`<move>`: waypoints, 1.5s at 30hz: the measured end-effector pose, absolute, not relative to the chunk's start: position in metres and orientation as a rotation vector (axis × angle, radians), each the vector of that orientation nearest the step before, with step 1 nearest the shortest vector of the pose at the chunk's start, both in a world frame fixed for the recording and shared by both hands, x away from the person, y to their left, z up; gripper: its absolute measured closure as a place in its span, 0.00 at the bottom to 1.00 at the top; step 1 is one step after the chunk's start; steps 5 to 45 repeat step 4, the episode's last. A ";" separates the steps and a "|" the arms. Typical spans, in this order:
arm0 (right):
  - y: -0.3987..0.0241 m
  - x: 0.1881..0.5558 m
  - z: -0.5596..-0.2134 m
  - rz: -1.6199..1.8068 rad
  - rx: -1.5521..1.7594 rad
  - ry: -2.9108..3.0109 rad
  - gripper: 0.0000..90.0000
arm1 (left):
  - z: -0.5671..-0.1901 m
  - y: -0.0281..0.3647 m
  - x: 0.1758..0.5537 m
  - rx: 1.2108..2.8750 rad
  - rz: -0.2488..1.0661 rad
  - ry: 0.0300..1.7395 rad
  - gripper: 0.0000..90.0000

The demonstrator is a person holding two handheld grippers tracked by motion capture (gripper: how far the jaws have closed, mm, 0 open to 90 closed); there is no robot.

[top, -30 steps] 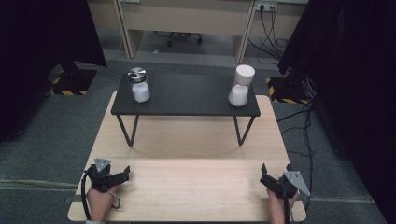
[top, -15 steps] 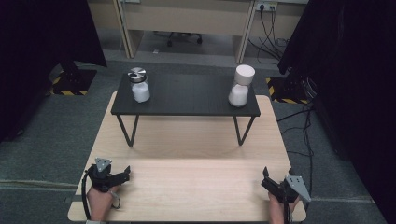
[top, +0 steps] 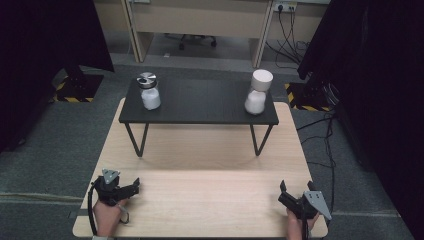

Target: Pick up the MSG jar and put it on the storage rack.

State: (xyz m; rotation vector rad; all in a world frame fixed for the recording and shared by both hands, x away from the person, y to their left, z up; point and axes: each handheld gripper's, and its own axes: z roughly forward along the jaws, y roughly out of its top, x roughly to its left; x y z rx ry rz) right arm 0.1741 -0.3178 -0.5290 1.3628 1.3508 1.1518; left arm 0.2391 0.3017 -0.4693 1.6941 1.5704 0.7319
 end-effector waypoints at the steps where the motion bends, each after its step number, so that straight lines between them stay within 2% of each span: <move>1: -0.317 0.174 -0.529 1.145 1.357 1.351 0.00 | -0.469 0.302 0.239 1.693 0.732 1.571 0.01; 45: -0.313 0.174 -0.529 1.115 1.332 1.370 0.00 | -0.469 0.302 0.239 1.692 0.731 1.571 0.01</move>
